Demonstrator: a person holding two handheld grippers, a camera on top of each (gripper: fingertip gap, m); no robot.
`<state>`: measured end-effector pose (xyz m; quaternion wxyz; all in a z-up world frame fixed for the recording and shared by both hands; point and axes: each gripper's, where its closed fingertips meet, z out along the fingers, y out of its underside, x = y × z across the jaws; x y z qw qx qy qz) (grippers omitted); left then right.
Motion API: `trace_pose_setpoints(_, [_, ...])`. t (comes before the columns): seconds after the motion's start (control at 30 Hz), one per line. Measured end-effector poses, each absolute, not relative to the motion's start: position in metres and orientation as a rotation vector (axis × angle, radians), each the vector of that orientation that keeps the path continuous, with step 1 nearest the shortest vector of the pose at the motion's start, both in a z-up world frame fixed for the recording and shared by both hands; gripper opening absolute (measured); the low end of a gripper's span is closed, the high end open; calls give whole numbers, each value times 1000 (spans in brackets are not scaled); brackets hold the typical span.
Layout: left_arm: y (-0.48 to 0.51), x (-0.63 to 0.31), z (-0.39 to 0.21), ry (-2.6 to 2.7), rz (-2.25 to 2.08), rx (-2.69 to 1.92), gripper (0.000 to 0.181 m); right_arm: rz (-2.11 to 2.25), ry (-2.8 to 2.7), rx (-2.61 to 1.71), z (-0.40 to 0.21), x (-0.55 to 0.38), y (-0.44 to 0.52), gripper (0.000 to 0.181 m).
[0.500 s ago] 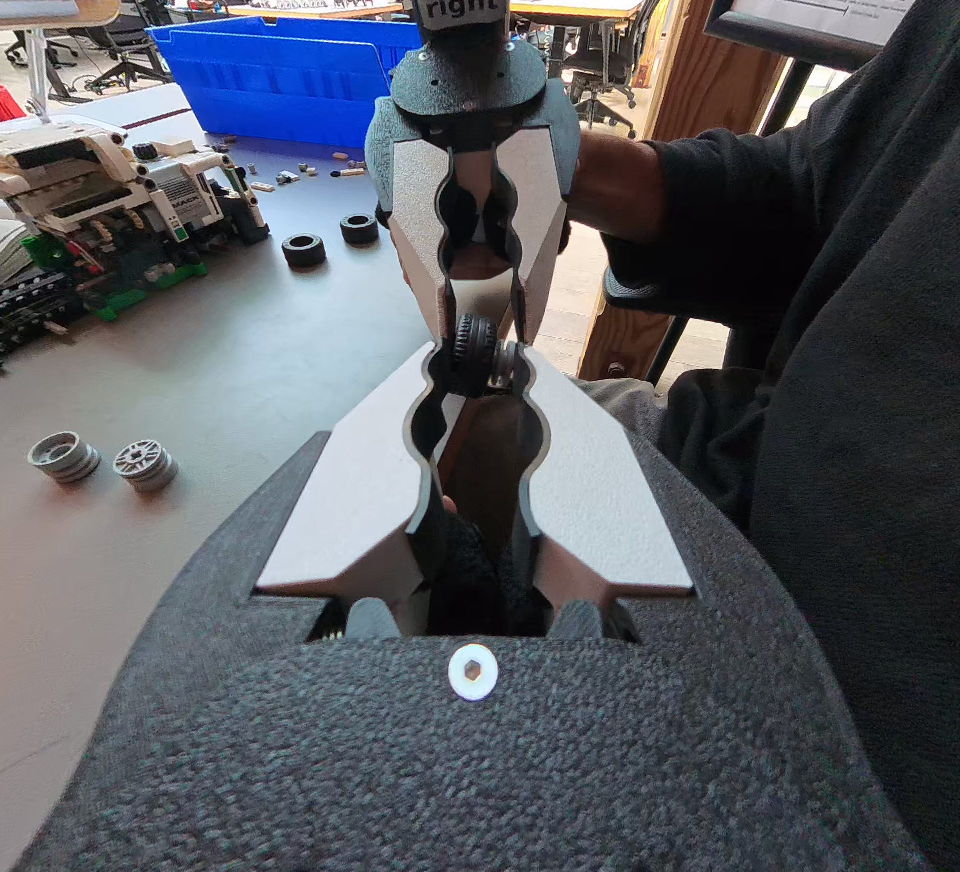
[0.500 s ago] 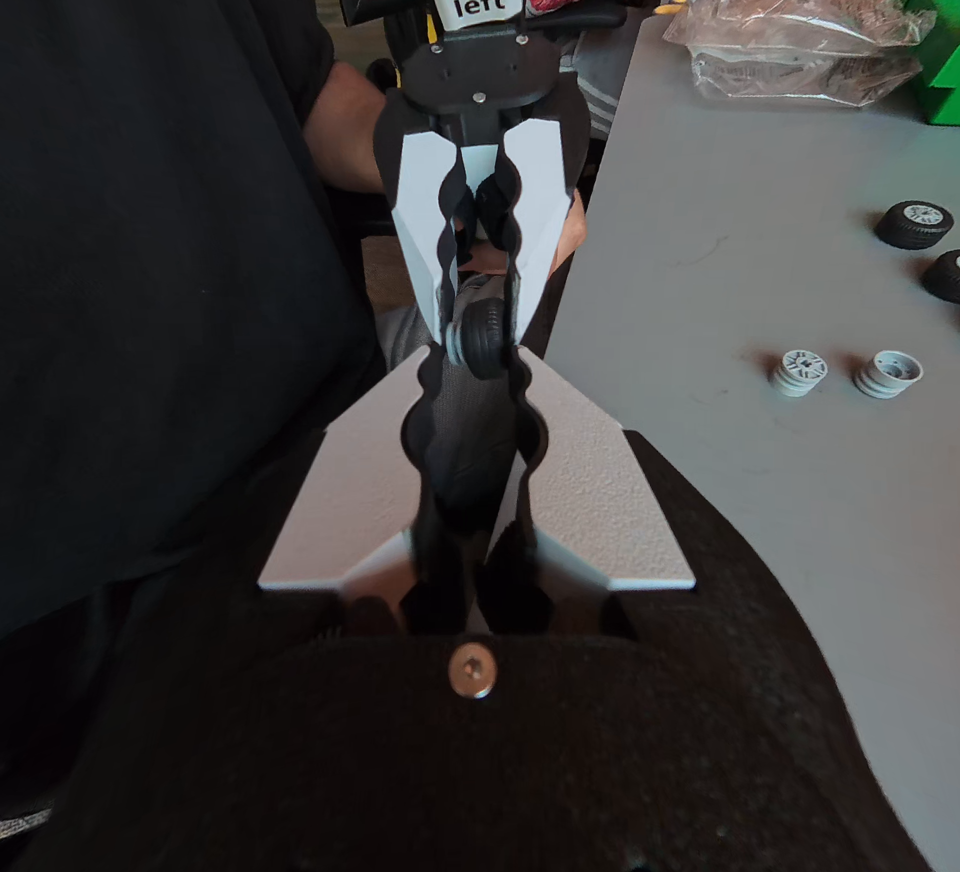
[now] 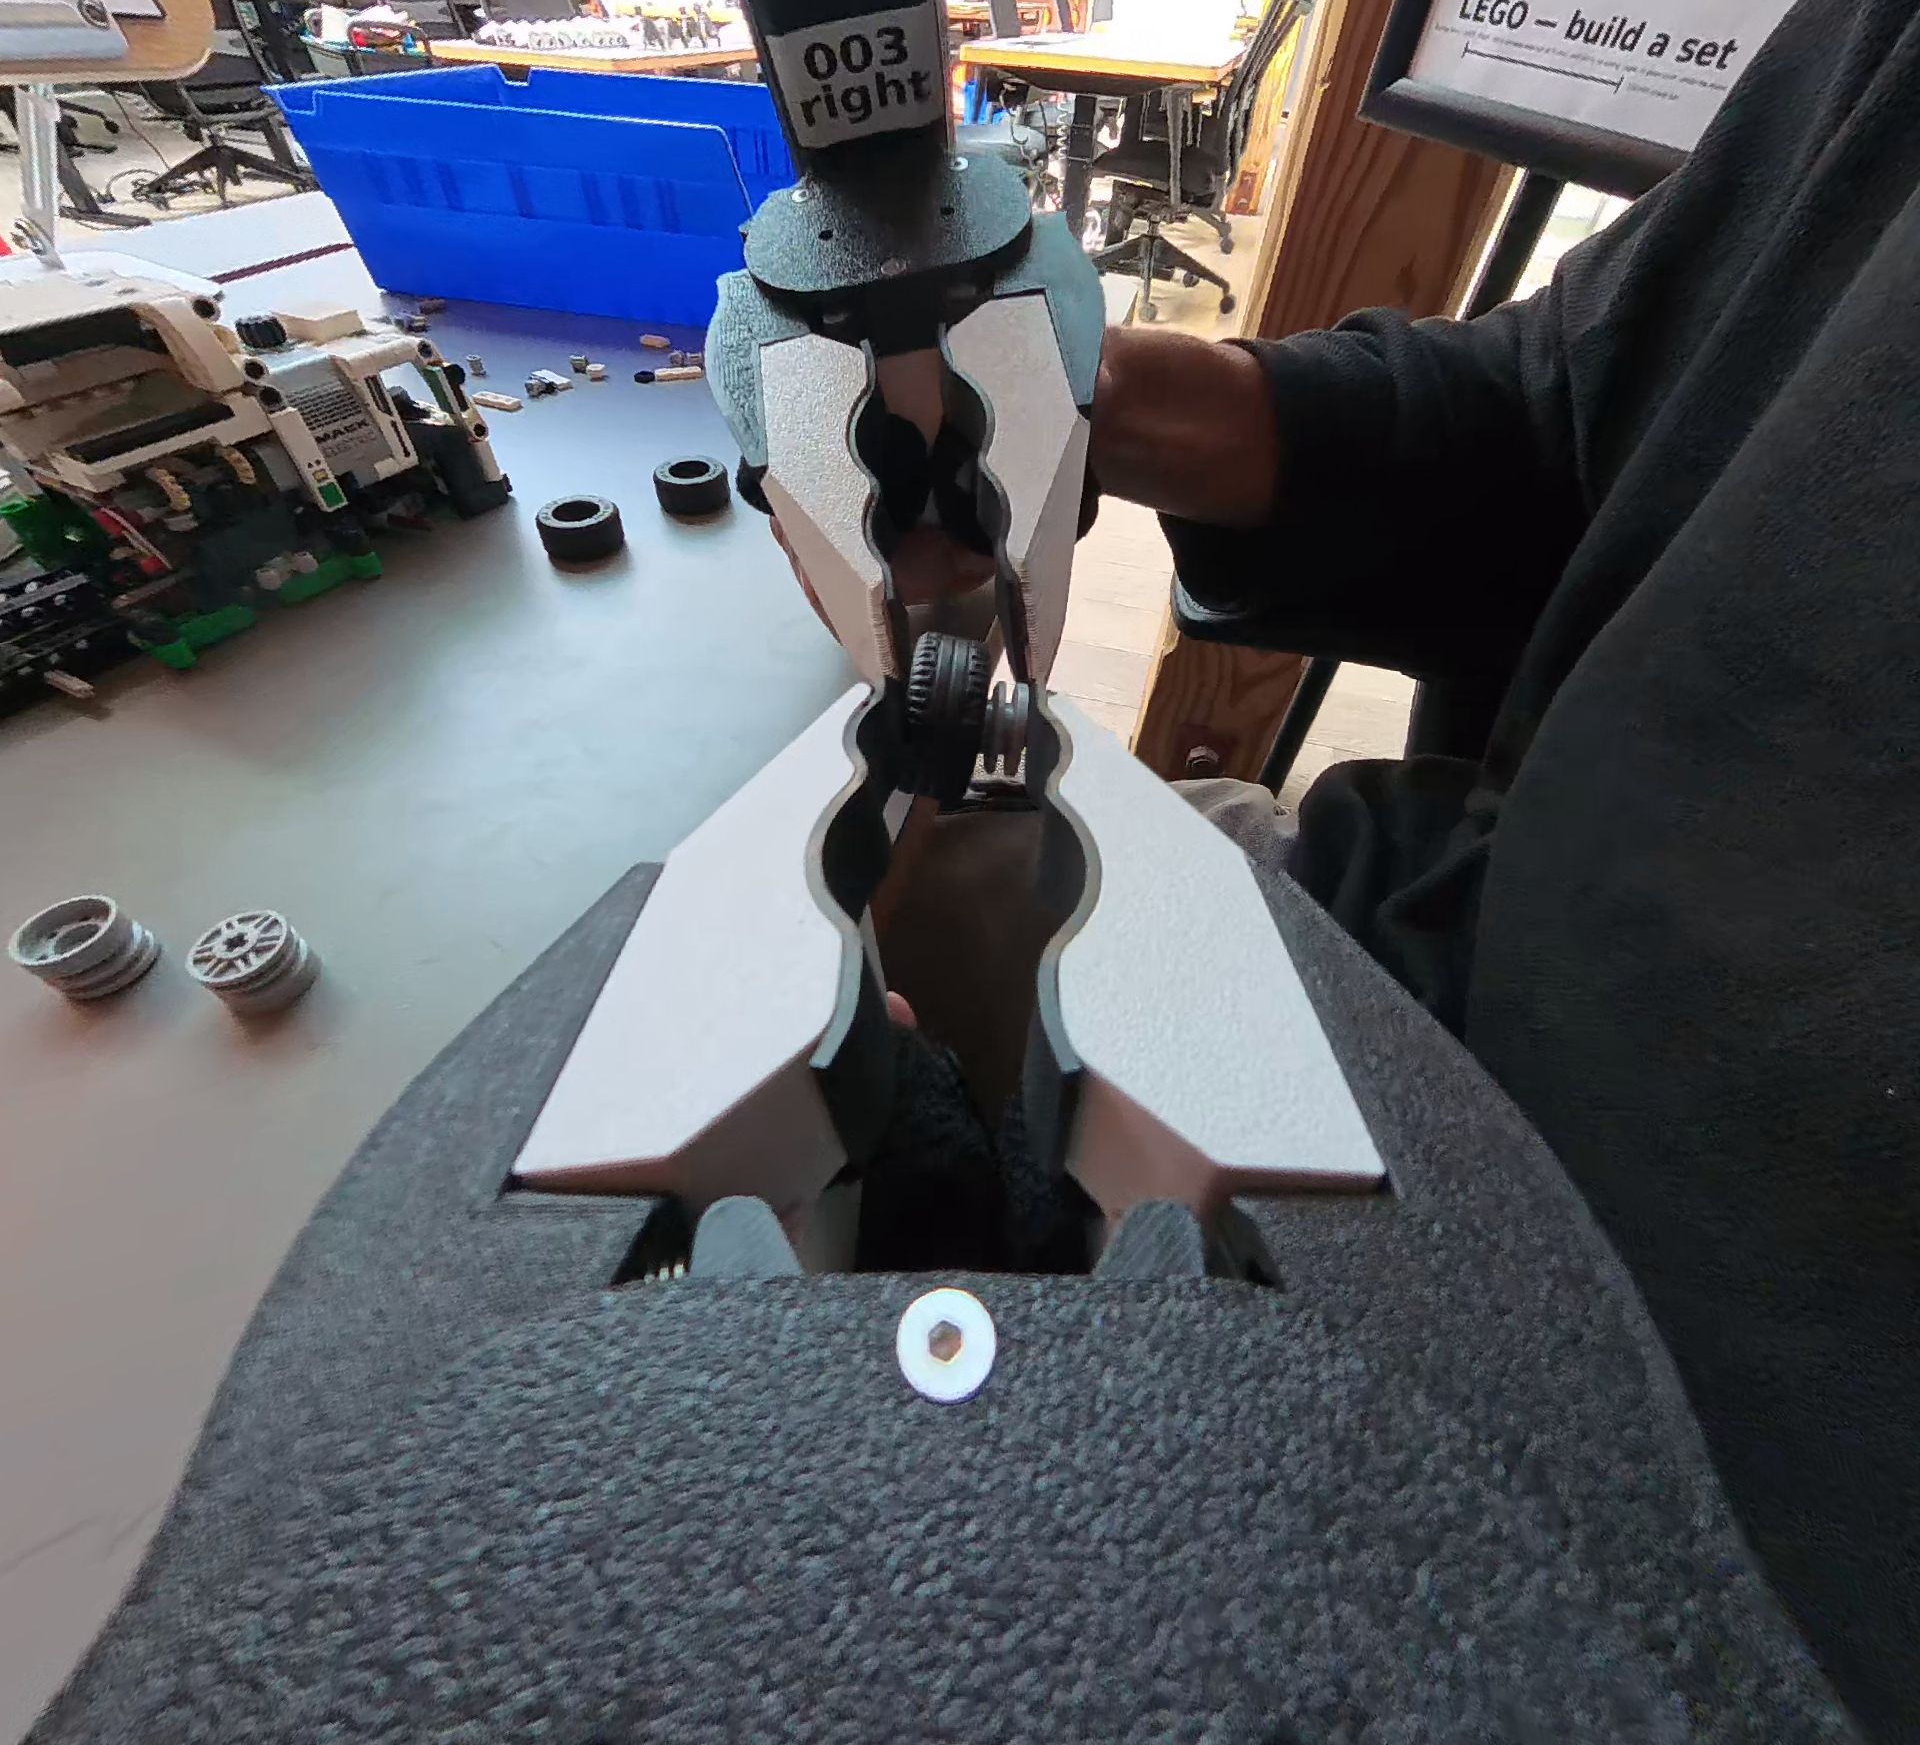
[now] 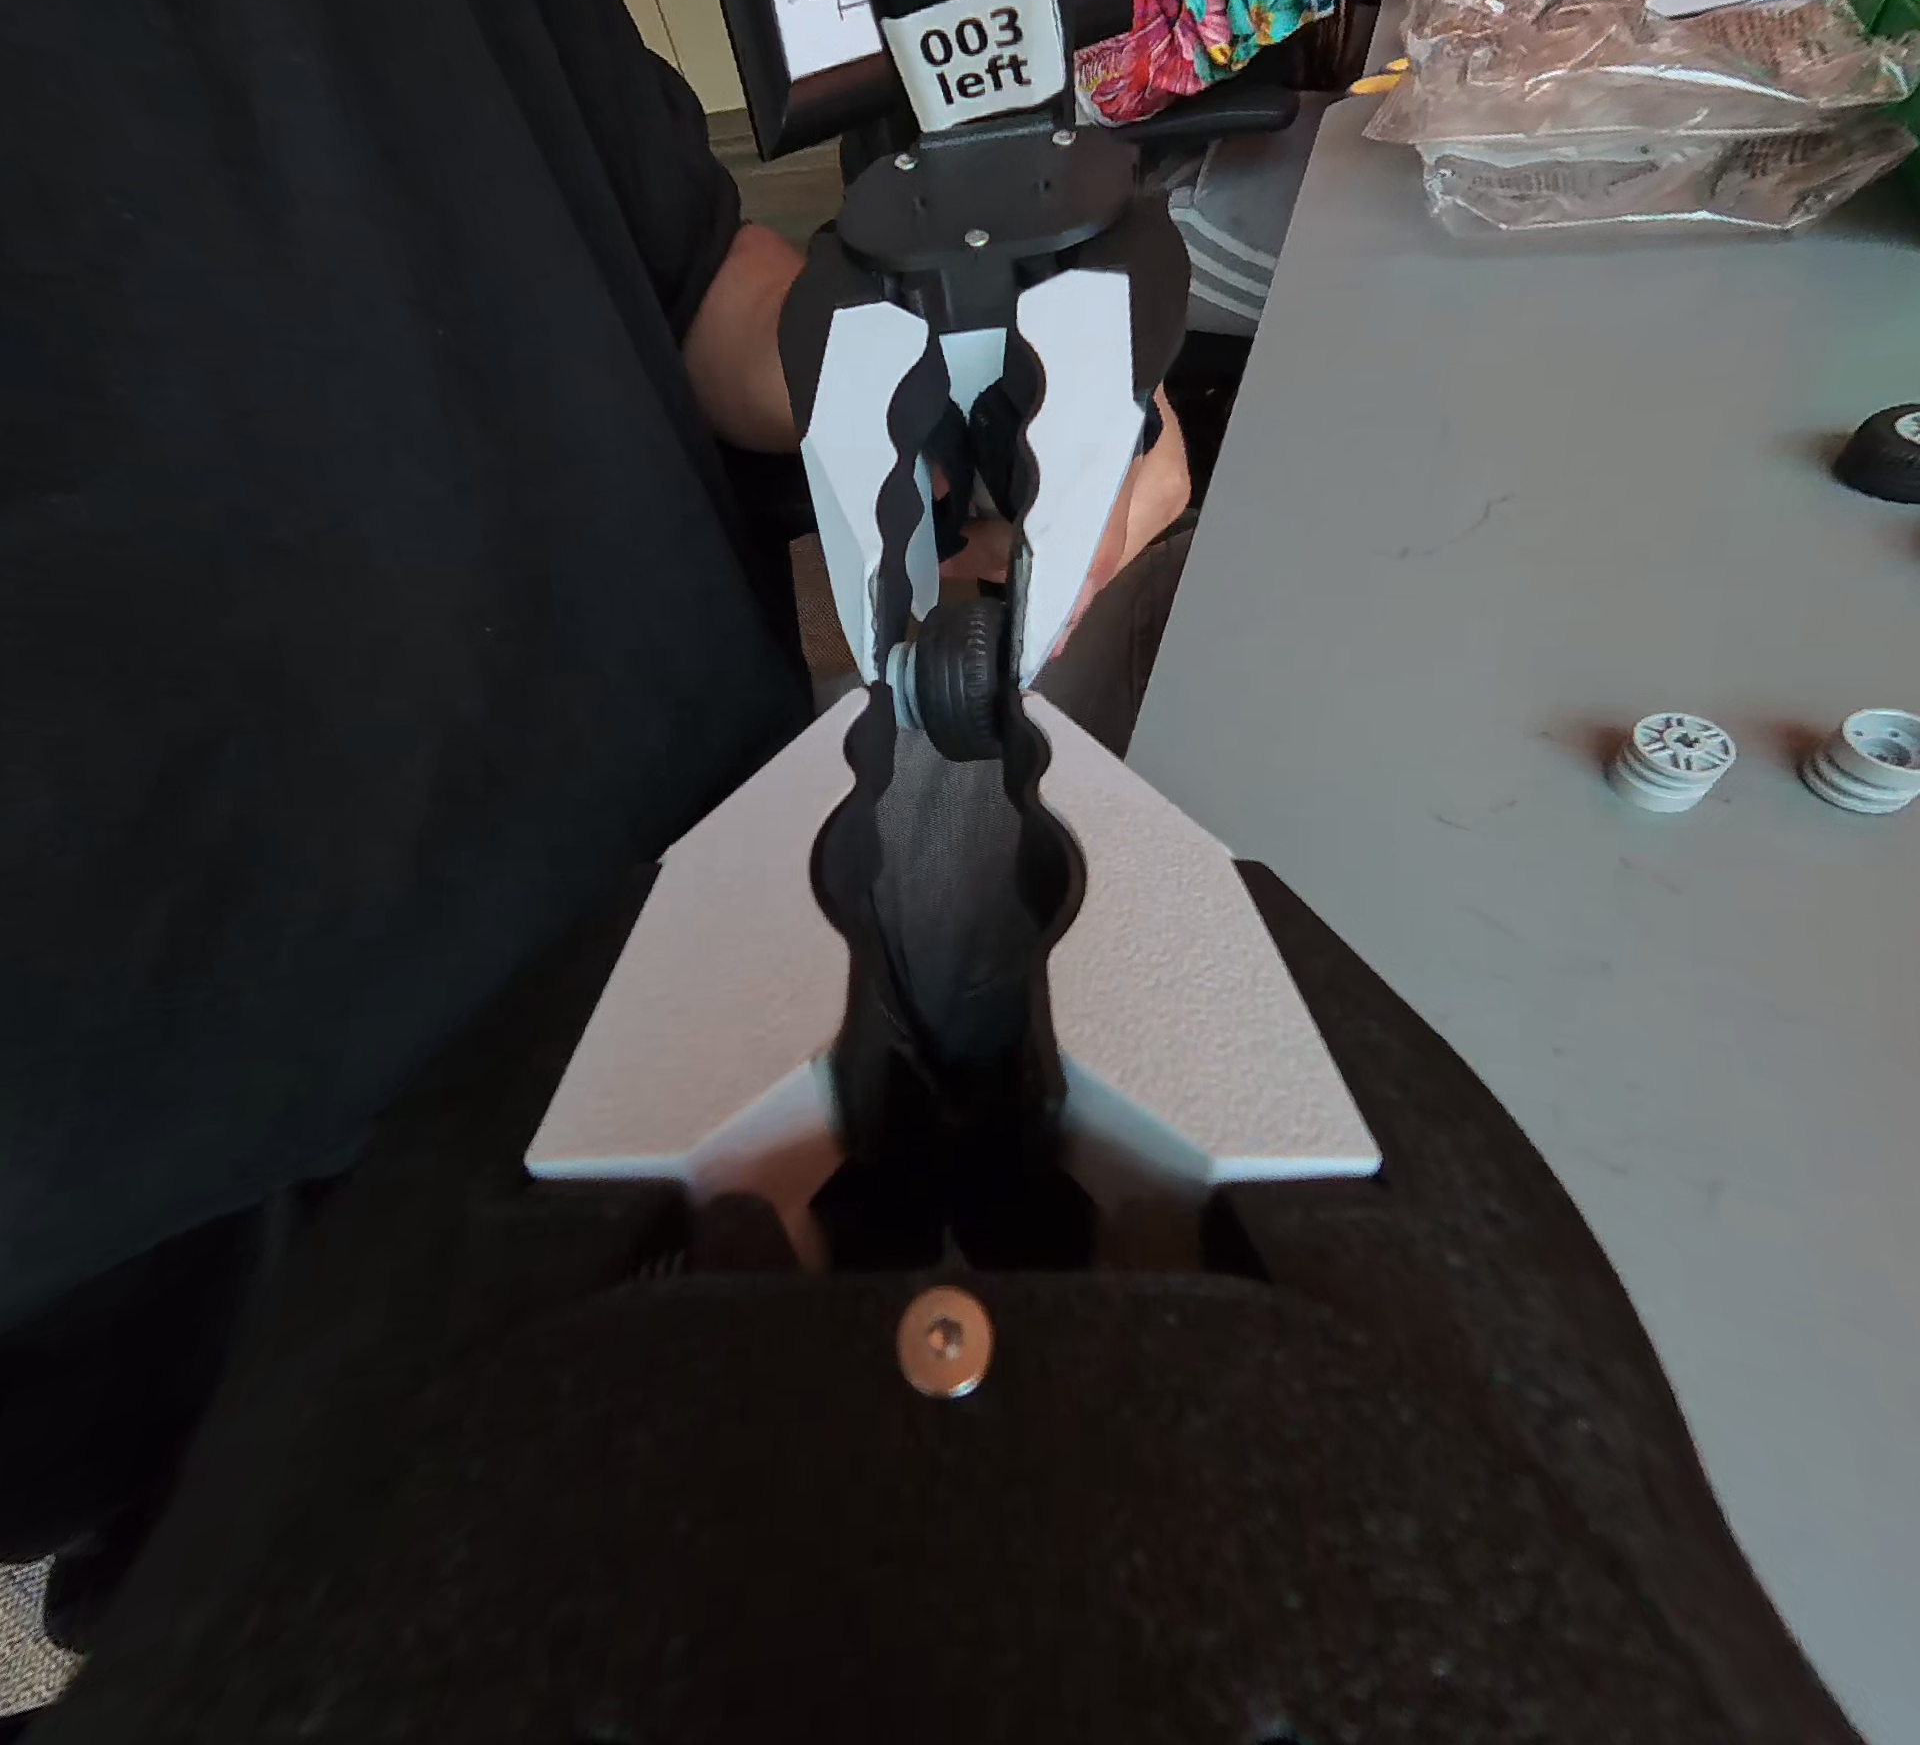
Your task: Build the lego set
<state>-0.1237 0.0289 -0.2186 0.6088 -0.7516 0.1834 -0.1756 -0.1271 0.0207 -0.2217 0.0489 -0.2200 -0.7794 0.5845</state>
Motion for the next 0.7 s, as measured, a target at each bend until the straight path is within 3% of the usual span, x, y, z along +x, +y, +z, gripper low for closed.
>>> trace_pose_setpoints(0.7, [39, -127, -220, 371, -294, -1748, 19, 1723, -2293, -747, -223, -131, 32, 14])
